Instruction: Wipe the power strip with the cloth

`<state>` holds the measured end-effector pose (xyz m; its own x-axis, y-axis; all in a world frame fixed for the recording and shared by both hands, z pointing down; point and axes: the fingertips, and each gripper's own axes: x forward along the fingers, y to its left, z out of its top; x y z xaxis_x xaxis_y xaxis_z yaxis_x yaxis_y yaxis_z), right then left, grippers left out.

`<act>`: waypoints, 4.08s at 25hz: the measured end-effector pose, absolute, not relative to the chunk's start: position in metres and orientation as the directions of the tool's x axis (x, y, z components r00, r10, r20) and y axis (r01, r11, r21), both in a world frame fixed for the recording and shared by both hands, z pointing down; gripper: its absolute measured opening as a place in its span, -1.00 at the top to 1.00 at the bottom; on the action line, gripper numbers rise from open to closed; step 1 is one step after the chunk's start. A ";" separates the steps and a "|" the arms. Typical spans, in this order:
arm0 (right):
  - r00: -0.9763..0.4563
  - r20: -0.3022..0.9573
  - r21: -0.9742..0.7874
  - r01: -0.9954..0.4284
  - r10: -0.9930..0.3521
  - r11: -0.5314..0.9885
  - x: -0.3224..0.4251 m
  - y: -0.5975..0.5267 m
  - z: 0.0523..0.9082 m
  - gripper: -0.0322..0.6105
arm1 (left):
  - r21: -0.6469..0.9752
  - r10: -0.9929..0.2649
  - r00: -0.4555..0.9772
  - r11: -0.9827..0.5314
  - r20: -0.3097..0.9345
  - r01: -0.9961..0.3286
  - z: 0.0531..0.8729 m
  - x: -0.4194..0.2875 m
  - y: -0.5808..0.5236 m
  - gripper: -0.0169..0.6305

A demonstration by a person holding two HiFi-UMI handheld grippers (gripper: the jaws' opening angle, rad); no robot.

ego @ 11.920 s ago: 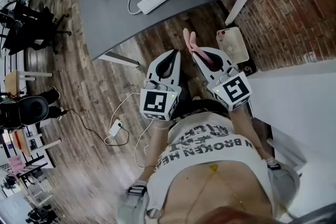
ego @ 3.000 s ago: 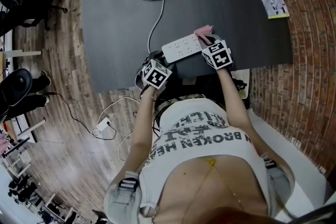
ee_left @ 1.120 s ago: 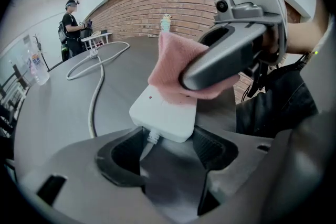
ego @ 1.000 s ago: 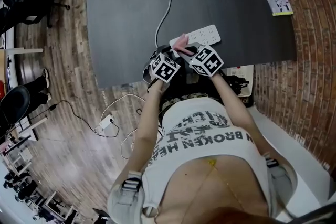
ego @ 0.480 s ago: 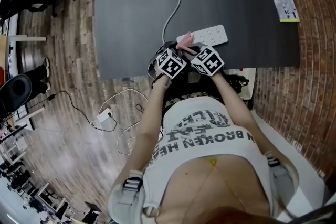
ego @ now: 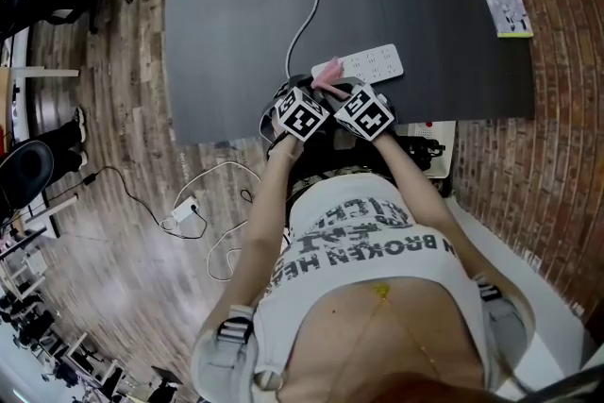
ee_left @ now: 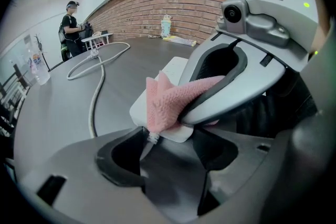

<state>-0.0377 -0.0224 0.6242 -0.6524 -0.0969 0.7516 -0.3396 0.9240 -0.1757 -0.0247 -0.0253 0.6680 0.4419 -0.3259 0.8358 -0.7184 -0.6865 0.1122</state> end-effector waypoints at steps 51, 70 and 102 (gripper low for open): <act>-0.559 0.766 -0.101 -0.593 -0.318 0.799 0.051 -0.078 0.625 0.85 | 0.117 -0.322 0.448 -0.691 0.834 -0.713 0.668 -0.027 -0.026 0.09; -0.539 0.764 -0.096 -0.637 -0.354 0.765 0.074 -0.089 0.625 0.85 | 0.119 -0.316 0.447 -0.692 0.837 -0.712 0.669 -0.026 -0.026 0.09; -0.456 0.764 -0.047 -0.745 -0.456 0.665 0.130 -0.111 0.625 0.85 | 0.117 -0.315 0.441 -0.690 0.840 -0.715 0.670 -0.026 -0.025 0.09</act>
<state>0.1295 -0.1115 0.6253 -0.4555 -0.4564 0.7643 -0.7451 0.6653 -0.0467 -0.0256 -0.0252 0.6697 0.4414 -0.3147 0.8403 -0.7146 -0.6897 0.1170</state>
